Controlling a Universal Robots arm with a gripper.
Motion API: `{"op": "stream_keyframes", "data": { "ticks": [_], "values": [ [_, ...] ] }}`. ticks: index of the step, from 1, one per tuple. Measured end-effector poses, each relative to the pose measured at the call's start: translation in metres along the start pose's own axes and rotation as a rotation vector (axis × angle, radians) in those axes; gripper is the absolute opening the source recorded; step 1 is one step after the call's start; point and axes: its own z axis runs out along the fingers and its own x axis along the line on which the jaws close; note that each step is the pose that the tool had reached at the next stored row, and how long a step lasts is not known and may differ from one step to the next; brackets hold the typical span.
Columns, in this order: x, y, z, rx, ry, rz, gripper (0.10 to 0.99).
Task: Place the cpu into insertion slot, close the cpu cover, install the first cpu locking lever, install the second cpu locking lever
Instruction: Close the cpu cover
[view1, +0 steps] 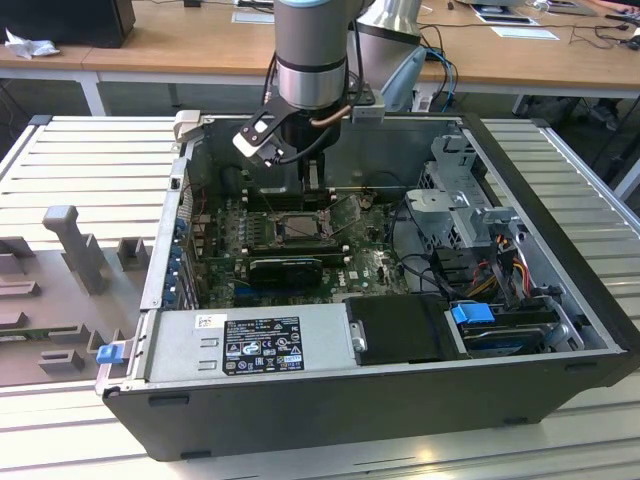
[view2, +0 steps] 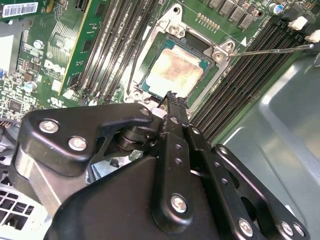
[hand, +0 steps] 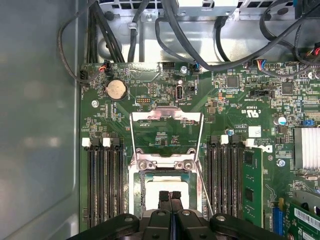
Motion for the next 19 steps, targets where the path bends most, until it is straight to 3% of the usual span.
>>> {"op": "stream_keyframes", "data": {
  "ticks": [11, 15, 19],
  "values": [
    [0.0, 0.0001, -0.0021, 0.0, -0.0002, -0.001, 0.106],
    [0.0003, 0.0005, -0.0092, 0.0, -0.0001, -0.001, 0.106],
    [0.0004, 0.0011, -0.0116, 0.0, 0.0002, -0.001, 0.106]
  ]
}}
